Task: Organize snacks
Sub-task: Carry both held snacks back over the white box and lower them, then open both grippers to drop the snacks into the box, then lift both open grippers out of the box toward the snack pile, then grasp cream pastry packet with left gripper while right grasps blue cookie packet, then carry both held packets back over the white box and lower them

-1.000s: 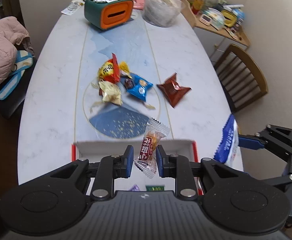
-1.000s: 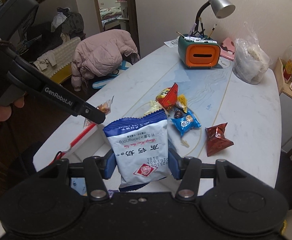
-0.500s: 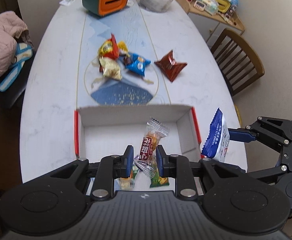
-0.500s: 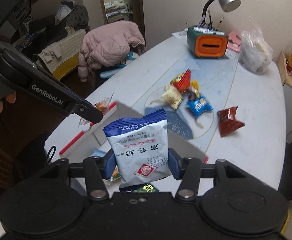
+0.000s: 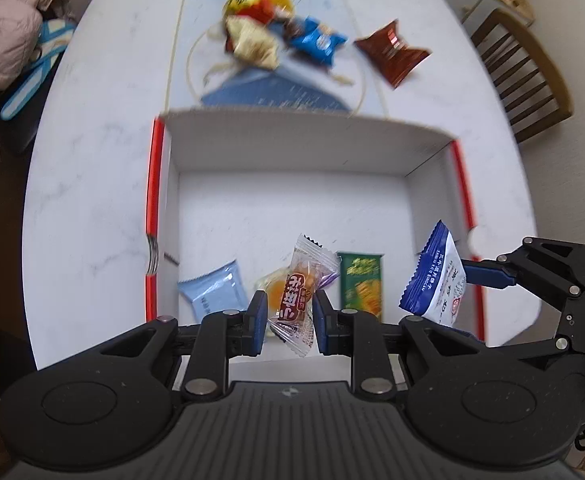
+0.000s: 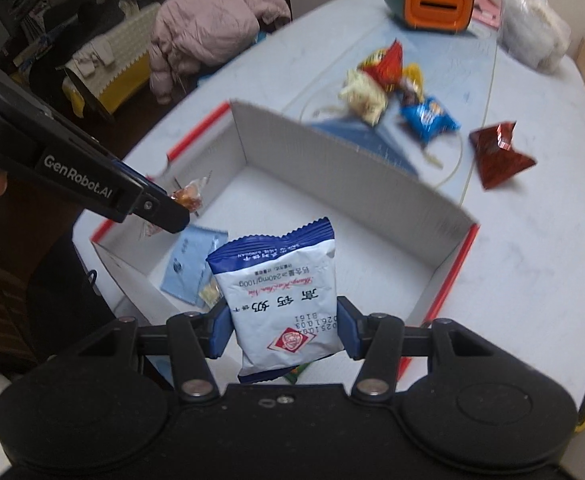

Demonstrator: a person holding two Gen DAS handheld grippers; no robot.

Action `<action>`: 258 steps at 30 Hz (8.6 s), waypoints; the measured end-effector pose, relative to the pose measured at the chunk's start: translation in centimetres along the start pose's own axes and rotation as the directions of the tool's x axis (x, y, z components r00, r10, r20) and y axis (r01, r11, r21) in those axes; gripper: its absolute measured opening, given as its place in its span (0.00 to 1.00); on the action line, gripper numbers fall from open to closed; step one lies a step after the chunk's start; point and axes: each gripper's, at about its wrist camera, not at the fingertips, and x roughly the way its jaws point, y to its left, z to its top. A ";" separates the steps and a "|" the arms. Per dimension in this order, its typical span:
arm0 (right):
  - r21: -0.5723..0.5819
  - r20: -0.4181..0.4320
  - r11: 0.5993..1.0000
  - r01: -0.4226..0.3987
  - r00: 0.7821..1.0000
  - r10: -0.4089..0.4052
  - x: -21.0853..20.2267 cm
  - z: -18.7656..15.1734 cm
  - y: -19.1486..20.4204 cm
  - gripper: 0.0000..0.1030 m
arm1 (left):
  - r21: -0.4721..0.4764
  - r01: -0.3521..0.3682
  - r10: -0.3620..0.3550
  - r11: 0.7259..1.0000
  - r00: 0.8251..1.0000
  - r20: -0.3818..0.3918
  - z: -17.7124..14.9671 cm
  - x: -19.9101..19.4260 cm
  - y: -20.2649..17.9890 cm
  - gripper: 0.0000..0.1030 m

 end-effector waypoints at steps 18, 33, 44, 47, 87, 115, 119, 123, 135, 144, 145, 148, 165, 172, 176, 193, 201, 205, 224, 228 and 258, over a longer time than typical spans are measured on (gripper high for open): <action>0.064 -0.124 0.997 0.032 0.992 -0.024 7.6 -1.2 0.4 0.50 | 0.007 -0.072 0.072 0.997 0.993 -0.092 -1.1 7.3 1.2 0.23; 0.105 -0.160 0.993 0.048 0.987 -0.031 9.3 -1.8 0.2 0.51 | -0.004 -0.080 0.079 0.997 0.989 -0.128 -1.1 9.4 1.2 0.23; 0.134 -0.121 0.991 0.024 0.993 -0.008 7.3 -1.6 -0.1 0.52 | 0.007 -0.063 0.063 0.998 0.993 -0.098 -1.6 8.4 1.9 0.24; 0.146 -0.095 0.989 0.015 0.995 -0.001 6.2 -1.5 -0.2 0.58 | 0.027 -0.048 0.050 0.999 0.996 -0.075 -1.7 7.3 1.8 0.27; 0.137 0.322 0.990 0.024 0.944 -0.068 -11.7 8.3 -3.5 0.89 | 0.143 0.041 -0.094 0.989 0.919 0.382 4.1 -11.9 -1.6 0.69; 0.352 0.187 0.933 0.072 0.972 -0.145 0.9 18.4 -17.4 0.98 | -0.097 -0.102 0.123 0.990 0.960 0.252 20.1 1.0 0.3 0.75; 0.381 0.137 0.922 0.075 0.981 -0.137 4.4 19.4 -18.6 0.96 | -0.131 -0.108 0.133 0.986 0.970 0.204 21.6 4.0 1.1 0.75; 0.415 0.092 0.906 0.078 0.988 -0.127 7.8 20.4 -20.1 0.93 | -0.161 -0.102 0.129 0.982 0.977 0.169 22.8 6.3 1.8 0.75; 0.510 0.006 0.859 0.032 0.999 -0.040 15.2 21.6 -23.4 0.78 | -0.211 -0.076 0.097 0.975 0.991 0.090 25.7 11.4 3.2 0.75; 0.537 -0.021 0.843 0.010 1.000 0.001 17.4 21.3 -24.2 0.75 | -0.224 -0.060 0.072 0.973 0.996 0.045 26.7 14.4 3.6 0.75; 0.540 -0.018 0.841 0.005 1.000 0.006 17.6 21.3 -24.2 0.75 | -0.222 -0.058 0.069 0.973 0.997 0.043 26.8 14.7 3.6 0.75; 0.549 -0.008 0.836 -0.013 1.000 0.021 17.7 21.2 -24.2 0.71 | -0.226 -0.050 0.059 0.973 0.998 0.036 27.0 15.2 3.7 0.75; 0.589 0.073 0.803 -0.091 0.996 0.060 17.1 20.3 -24.2 0.37 | -0.305 0.035 -0.019 0.952 0.998 0.054 26.4 15.6 4.8 0.33; 0.575 0.077 0.814 -0.080 0.996 0.044 16.6 19.8 -23.3 0.31 | -0.319 0.034 -0.012 0.947 0.997 0.073 25.5 14.8 4.8 0.27; 0.570 0.089 0.818 -0.079 0.995 0.034 15.6 19.3 -22.7 0.29 | -0.331 0.045 -0.018 0.943 0.996 0.082 24.8 13.9 5.1 0.26; 0.460 0.217 0.875 -0.152 0.975 0.056 5.8 16.8 -17.3 0.28 | -0.214 0.106 -0.058 0.971 0.975 0.216 19.1 3.0 3.3 0.26; 0.408 0.281 0.900 -0.156 0.959 0.039 -0.3 14.7 -14.2 0.28 | -0.142 0.117 -0.075 0.983 0.960 0.270 15.3 -2.8 1.1 0.26; 0.390 0.309 0.908 -0.152 0.951 0.027 -3.3 13.3 -12.6 0.28 | -0.108 0.119 -0.085 0.987 0.958 0.275 13.1 -5.3 0.3 0.26; 0.311 0.373 0.937 -0.159 0.927 0.034 -11.1 7.0 -5.6 0.28 | 0.022 0.131 -0.131 0.991 0.942 0.310 3.4 -13.4 -1.7 0.26; 0.316 0.342 0.935 -0.161 0.938 0.046 -10.2 5.7 -4.4 0.28 | 0.030 0.123 -0.127 0.992 0.955 0.268 1.9 -12.1 -1.6 0.26; 0.432 0.055 0.899 -0.076 0.997 0.058 4.4 -0.9 -2.2 0.28 | -0.009 0.017 -0.016 1.000 0.994 0.105 -1.2 2.8 1.0 0.27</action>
